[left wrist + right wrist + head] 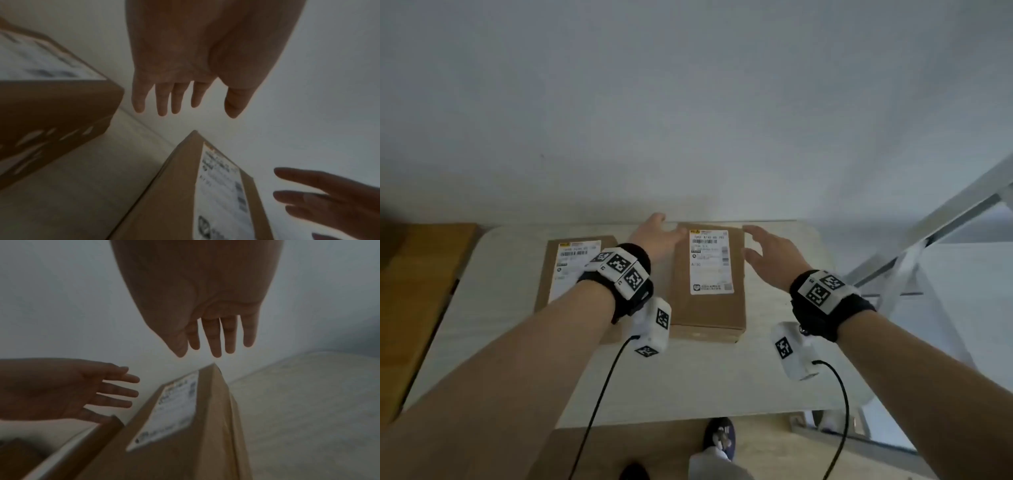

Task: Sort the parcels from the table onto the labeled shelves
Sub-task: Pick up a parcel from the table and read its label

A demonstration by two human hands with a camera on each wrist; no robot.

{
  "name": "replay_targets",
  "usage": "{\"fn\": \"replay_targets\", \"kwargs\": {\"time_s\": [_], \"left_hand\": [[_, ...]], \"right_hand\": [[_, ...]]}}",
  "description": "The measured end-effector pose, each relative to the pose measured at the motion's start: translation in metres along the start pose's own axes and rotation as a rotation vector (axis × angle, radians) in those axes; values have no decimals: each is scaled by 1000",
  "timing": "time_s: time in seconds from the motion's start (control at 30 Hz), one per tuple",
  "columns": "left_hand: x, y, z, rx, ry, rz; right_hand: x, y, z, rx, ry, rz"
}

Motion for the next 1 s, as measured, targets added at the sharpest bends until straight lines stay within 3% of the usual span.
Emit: {"fn": "replay_targets", "kwargs": {"time_s": [0.17,0.4,0.63,0.8,1.0], "left_hand": [[15,-17,-33,-100,154,-9],[24,-44,-49,-366,273,-105],[21,-55,-55,-639,438,-99],[6,-52,-46,-742,415,-62],[-23,-10,-12,-821,206,26]], "right_hand": [[7,-44,28,102,-38,-180],[30,-69,40,278,-73,-220],[34,-80,45,743,-232,-300],[27,-69,40,932,-276,-268],[7,-24,12,1105,-211,-102]]}}
Point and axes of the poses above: each hand's wrist, its own x-axis towards the middle knuckle, its own y-axis out of the back of the hand, z = x × y, the point moved 8 cm from there along x, towards the middle knuckle, and after that the axes turned 3 degrees about -x, right-handed, at the moved point
